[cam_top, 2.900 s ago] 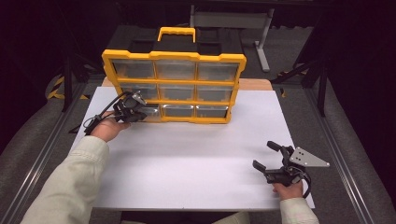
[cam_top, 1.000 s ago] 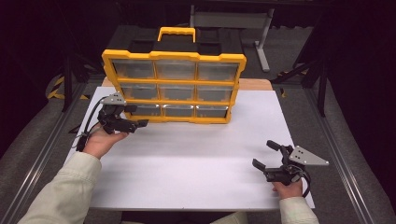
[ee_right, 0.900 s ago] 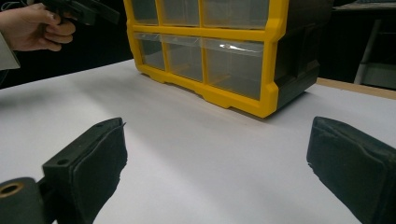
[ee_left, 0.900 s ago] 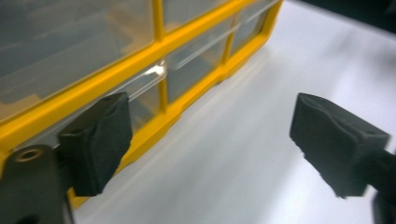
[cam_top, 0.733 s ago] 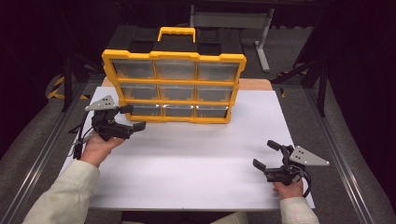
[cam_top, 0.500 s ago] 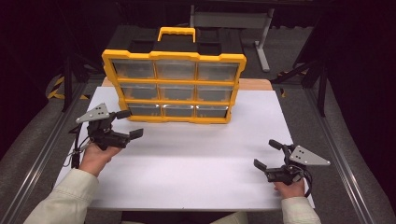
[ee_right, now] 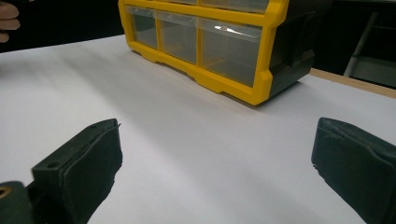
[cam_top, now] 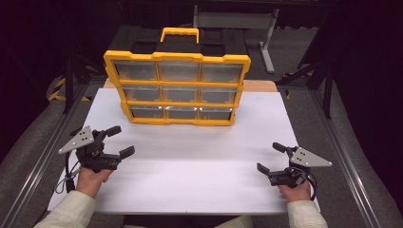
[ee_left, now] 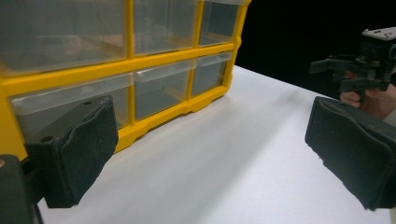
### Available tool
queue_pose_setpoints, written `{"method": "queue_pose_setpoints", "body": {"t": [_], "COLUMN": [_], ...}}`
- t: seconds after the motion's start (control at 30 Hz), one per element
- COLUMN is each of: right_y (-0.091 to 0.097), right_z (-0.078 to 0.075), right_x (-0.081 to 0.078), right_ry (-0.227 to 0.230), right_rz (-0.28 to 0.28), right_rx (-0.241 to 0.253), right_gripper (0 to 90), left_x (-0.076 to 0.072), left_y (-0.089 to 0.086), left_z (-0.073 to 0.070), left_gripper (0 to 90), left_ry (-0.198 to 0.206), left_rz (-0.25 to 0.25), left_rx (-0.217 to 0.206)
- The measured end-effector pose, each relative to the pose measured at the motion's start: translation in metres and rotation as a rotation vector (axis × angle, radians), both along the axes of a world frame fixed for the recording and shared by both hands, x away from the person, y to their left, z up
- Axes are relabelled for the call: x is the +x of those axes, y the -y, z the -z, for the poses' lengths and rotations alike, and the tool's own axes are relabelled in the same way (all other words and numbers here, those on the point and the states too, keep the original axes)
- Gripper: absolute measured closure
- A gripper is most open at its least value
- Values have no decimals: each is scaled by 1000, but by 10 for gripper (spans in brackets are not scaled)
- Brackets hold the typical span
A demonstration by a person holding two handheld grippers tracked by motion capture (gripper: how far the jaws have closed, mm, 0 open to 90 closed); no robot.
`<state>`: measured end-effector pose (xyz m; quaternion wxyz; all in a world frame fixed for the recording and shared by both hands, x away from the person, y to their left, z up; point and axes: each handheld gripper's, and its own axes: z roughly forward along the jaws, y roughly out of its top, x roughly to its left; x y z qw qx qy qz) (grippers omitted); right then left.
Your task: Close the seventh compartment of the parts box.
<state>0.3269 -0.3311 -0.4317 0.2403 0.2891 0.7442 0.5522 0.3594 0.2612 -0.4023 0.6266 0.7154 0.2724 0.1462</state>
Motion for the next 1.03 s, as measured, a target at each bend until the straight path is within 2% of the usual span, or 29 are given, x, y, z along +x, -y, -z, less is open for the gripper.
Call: {"method": "queue_pose_setpoints", "body": {"t": [0.1, 0.13, 0.23, 0.33, 0.5, 0.7, 0.83, 1.03], "right_y": [0, 0, -1, -2, -4, -3, -4, -4], "right_z": [0, 0, 1, 1, 5, 9, 9, 8], "right_x": [0, 0, 0, 0, 1, 3, 3, 3], "right_ry": [-1, -1, -5, -6, -12, -33, -28, -25], "right_rz": [-1, -1, 2, -3, -9, -6, -6, -4], "right_rx": [-6, -6, -10, -7, -9, -6, -8, -7], "right_gripper": [23, 23, 22, 23, 23, 23, 23, 23], "left_x": [-10, -10, -17, -20, -25, -24, -24, -24], "left_y": [-9, -9, -17, -22, -26, -25, -25, -28], "left_z": [13, 13, 24, 29, 36, 47, 49, 49], "left_gripper": [31, 31, 32, 32, 32, 34, 33, 33], "left_ry": [23, 23, 31, 21, 39, 36, 21, 29], "left_rz": [-30, -30, -56, -58, -50, -58, -61, -59], "left_rx": [14, 14, -5, -19, -35, 13, 11, -14]}}
